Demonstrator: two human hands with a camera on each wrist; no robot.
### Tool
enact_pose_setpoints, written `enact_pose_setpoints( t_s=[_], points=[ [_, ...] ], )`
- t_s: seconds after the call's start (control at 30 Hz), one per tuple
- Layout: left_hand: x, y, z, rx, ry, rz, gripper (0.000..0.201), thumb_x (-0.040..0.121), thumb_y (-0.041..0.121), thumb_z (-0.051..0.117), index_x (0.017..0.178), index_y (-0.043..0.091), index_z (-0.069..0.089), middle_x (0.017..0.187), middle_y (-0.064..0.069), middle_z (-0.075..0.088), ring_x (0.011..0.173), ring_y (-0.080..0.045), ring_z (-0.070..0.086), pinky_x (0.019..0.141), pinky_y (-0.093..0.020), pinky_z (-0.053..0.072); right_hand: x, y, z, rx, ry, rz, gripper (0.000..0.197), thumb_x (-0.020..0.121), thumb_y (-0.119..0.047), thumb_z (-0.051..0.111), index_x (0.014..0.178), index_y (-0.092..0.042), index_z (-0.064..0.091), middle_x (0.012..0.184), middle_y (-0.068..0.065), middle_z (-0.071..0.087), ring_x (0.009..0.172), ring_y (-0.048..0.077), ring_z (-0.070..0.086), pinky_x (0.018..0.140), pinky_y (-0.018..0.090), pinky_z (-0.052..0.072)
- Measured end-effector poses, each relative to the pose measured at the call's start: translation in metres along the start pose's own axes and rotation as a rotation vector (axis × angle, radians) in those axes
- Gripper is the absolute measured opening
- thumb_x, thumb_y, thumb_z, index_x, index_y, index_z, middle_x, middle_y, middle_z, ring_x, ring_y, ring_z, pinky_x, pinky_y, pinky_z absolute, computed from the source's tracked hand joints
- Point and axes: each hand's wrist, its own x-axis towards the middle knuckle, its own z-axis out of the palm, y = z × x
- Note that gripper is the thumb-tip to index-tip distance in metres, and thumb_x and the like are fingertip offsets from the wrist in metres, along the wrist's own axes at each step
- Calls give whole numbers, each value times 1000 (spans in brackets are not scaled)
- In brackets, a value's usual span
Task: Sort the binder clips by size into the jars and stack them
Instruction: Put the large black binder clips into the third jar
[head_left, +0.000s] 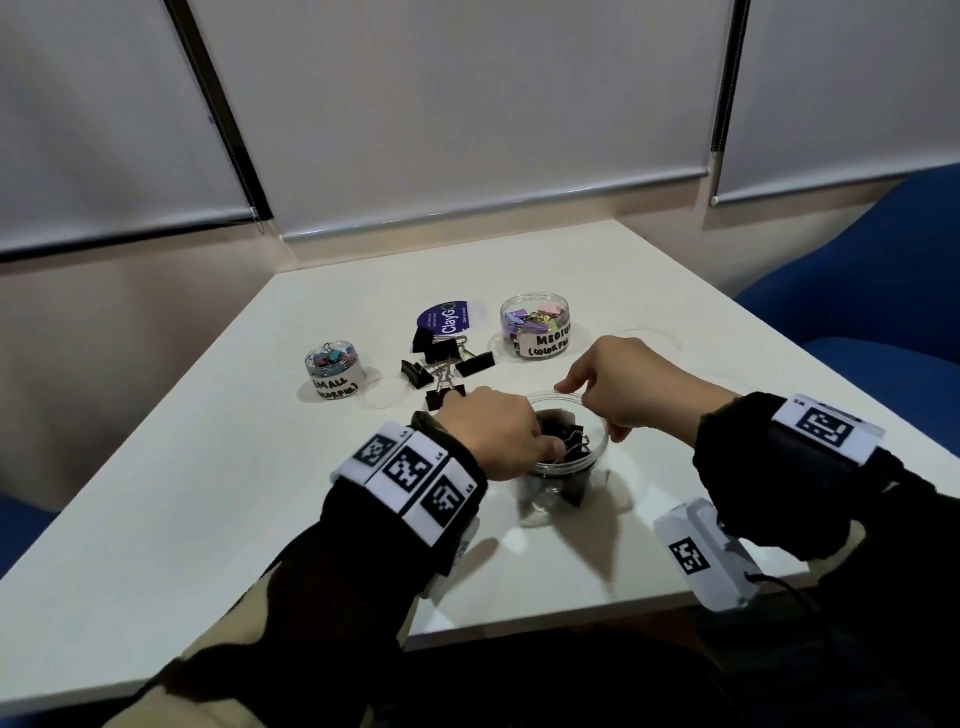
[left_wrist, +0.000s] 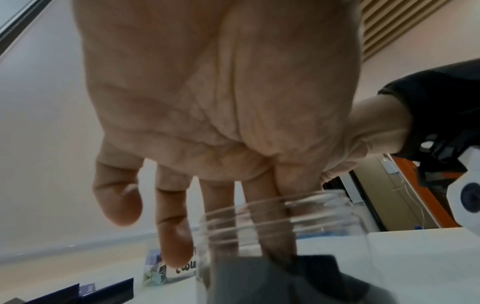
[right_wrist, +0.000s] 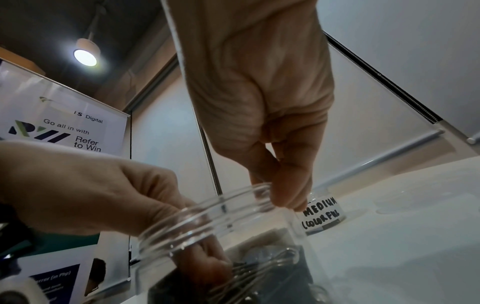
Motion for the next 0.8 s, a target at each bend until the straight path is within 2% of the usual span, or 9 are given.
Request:
enact_pose_setpoints(
  t_s=[0.1, 0.17, 0.27, 0.33, 0.43, 0.5, 0.57, 0.67, 0.8],
  points=[
    [0, 3, 1, 15, -7, -10, 40, 94, 55, 44, 77, 20, 51, 81, 0, 49, 88, -22, 43, 78, -33, 31, -2, -2, 2, -26, 15, 14, 48, 84, 5, 39, 113, -20, 68, 64, -2, 50, 46, 21, 62, 53, 19, 50],
    [3, -2, 1, -81, 1, 8, 41, 95, 54, 43, 77, 18, 54, 76, 0, 50, 83, -21, 47, 75, -32, 34, -2, -3, 4, -51, 35, 18, 48, 84, 5, 39, 113, -19, 68, 65, -3, 50, 43, 18, 61, 54, 21, 51],
    [4, -19, -3, -463, 119, 70, 42, 96, 50, 47, 85, 21, 75, 59, 14, 55, 63, -2, 51, 62, -22, 37, -5, -6, 6, -85, 58, 14, 46, 85, 6, 41, 116, -17, 67, 68, -3, 49, 40, 16, 58, 55, 24, 54],
    [7, -35, -8, -663, 252, 65, 35, 96, 44, 50, 93, 22, 77, 73, 15, 67, 68, 5, 55, 67, -18, 40, -9, -7, 7, -100, 56, 7, 45, 86, 5, 44, 118, -16, 66, 72, -3, 52, 40, 16, 56, 55, 25, 54],
    [27, -65, -9, -505, 374, -50, 26, 96, 31, 53, 103, 17, 74, 100, -2, 72, 86, -13, 65, 73, -18, 46, -15, -9, 9, -91, 50, -12, 40, 88, -1, 50, 123, -14, 64, 100, 9, 65, 42, 17, 54, 57, 27, 53],
    [43, -79, -6, -311, 284, -125, 30, 95, 26, 52, 121, 19, 67, 125, -5, 64, 111, -22, 59, 89, -23, 44, -16, -9, 10, -79, 59, -12, 39, 88, -2, 50, 123, -14, 63, 114, 12, 64, 41, 16, 53, 56, 28, 54],
    [54, -83, -1, -171, 145, -154, 40, 95, 25, 51, 135, 23, 55, 139, -5, 54, 126, -24, 49, 98, -26, 38, -15, -9, 9, -64, 65, -11, 41, 88, 0, 48, 123, -15, 63, 117, 12, 62, 40, 16, 52, 57, 29, 57],
    [63, -80, 10, -58, 44, -130, 42, 96, 23, 49, 138, 17, 51, 142, -8, 50, 129, -26, 46, 100, -26, 36, -15, -8, 9, -57, 61, -16, 40, 89, -2, 50, 124, -14, 63, 118, 12, 62, 41, 17, 54, 60, 32, 58],
    [69, -80, 17, -126, 99, -131, 36, 93, 26, 57, 127, 13, 55, 123, -8, 60, 113, -24, 55, 82, -24, 39, -16, -8, 10, -82, 54, -21, 41, 89, -1, 47, 126, -14, 61, 118, 14, 60, 42, 18, 54, 56, 31, 56]
  ],
)
